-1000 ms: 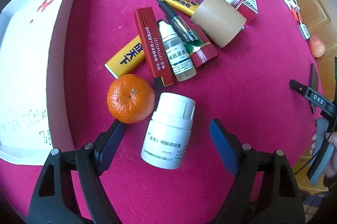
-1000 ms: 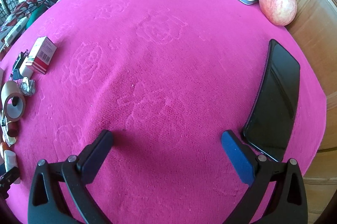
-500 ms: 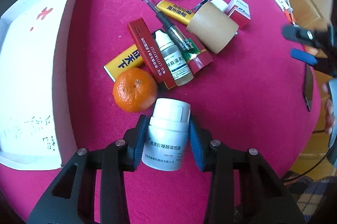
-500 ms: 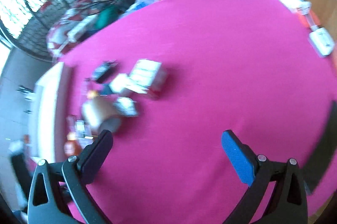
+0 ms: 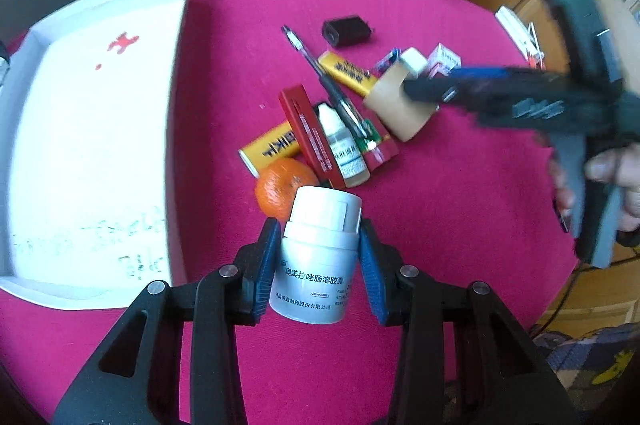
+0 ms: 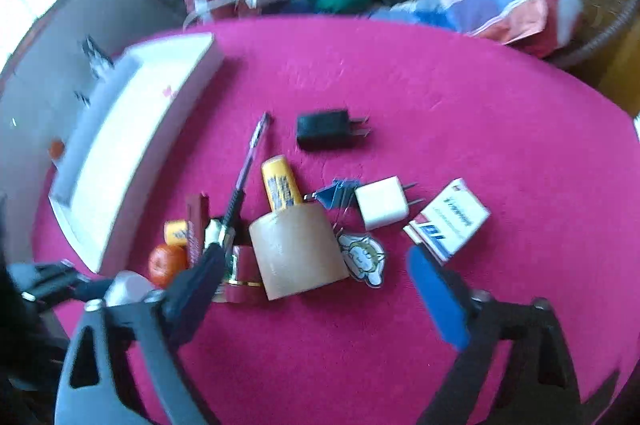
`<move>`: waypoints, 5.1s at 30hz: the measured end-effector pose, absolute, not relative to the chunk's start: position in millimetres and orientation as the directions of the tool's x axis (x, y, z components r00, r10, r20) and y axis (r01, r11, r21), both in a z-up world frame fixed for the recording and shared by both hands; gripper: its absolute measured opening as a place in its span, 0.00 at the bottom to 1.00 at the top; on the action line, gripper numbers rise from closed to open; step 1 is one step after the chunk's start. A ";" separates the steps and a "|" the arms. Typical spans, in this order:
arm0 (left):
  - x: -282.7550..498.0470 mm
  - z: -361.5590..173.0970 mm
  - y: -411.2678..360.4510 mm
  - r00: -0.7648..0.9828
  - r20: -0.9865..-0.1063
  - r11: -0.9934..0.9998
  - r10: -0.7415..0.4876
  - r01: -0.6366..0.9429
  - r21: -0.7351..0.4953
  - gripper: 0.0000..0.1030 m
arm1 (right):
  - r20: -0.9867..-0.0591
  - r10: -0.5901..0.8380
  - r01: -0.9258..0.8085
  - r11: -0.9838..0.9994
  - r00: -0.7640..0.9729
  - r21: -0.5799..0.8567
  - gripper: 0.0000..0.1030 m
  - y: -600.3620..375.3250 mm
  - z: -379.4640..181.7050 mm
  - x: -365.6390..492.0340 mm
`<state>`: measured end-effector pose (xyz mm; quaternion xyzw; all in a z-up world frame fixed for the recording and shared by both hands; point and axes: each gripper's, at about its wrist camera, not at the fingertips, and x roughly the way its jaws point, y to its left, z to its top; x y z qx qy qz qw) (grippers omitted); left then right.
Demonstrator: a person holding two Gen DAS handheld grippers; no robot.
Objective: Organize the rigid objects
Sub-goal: 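Lift the white pill bottle with the left gripper while the right gripper grasps the brown tape roll, then carry both held items over the white tray and open both grippers, then move both tools back to the item cluster and grasp the tangerine with the left gripper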
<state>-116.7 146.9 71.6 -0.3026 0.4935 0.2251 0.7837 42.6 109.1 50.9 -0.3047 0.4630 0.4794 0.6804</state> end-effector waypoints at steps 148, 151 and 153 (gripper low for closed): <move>-160.6 195.8 213.5 0.635 -0.625 0.729 0.453 -0.668 -0.150 0.99 | -0.515 0.672 -0.782 0.623 0.532 0.006 1.00 27.2 212.2 -24.4; -143.6 186.4 204.2 0.632 -0.660 0.746 0.406 -0.646 -0.160 0.99 | -0.525 0.656 -0.763 0.647 0.542 0.021 1.00 11.5 211.5 -10.8; -133.0 181.7 198.8 0.634 -0.672 0.752 0.384 -0.637 -0.170 0.99 | -0.529 0.647 -0.752 0.659 0.549 0.026 1.00 2.0 210.7 -2.4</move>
